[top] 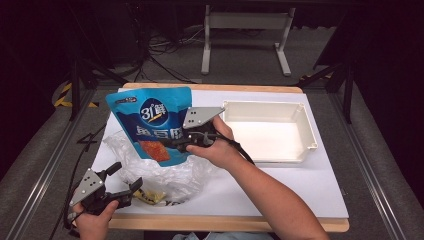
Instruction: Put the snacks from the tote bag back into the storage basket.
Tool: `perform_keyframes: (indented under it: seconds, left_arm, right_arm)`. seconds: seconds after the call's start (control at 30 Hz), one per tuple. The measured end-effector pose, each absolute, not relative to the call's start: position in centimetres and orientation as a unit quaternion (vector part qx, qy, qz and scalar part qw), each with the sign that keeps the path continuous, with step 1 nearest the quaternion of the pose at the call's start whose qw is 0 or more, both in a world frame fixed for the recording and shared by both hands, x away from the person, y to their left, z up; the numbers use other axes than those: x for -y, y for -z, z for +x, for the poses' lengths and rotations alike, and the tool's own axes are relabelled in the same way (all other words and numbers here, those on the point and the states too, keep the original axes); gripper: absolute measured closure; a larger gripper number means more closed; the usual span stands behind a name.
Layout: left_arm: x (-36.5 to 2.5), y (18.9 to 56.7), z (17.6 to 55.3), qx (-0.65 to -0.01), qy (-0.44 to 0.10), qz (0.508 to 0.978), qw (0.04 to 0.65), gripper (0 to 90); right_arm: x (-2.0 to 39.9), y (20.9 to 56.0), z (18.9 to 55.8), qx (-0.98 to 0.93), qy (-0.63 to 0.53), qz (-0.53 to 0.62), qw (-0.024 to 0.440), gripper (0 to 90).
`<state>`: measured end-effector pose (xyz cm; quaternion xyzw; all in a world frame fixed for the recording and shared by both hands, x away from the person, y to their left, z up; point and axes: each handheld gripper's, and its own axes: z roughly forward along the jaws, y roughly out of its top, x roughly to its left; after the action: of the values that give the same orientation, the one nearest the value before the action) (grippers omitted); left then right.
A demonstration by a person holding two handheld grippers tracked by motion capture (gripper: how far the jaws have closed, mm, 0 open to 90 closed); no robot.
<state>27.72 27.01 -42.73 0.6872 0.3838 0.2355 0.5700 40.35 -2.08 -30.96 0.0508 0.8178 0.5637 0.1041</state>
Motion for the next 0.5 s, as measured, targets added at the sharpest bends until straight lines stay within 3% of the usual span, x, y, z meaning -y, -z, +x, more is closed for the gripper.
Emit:
perform_keyframes:
  seconds: [0.5]
  left_arm:
    - [-26.9,42.7,27.9,-0.382,-0.236,0.689,0.569,11.1]
  right_arm:
    - [7.3,28.0,40.8,-0.804,-0.579,0.064,0.120,58.0]
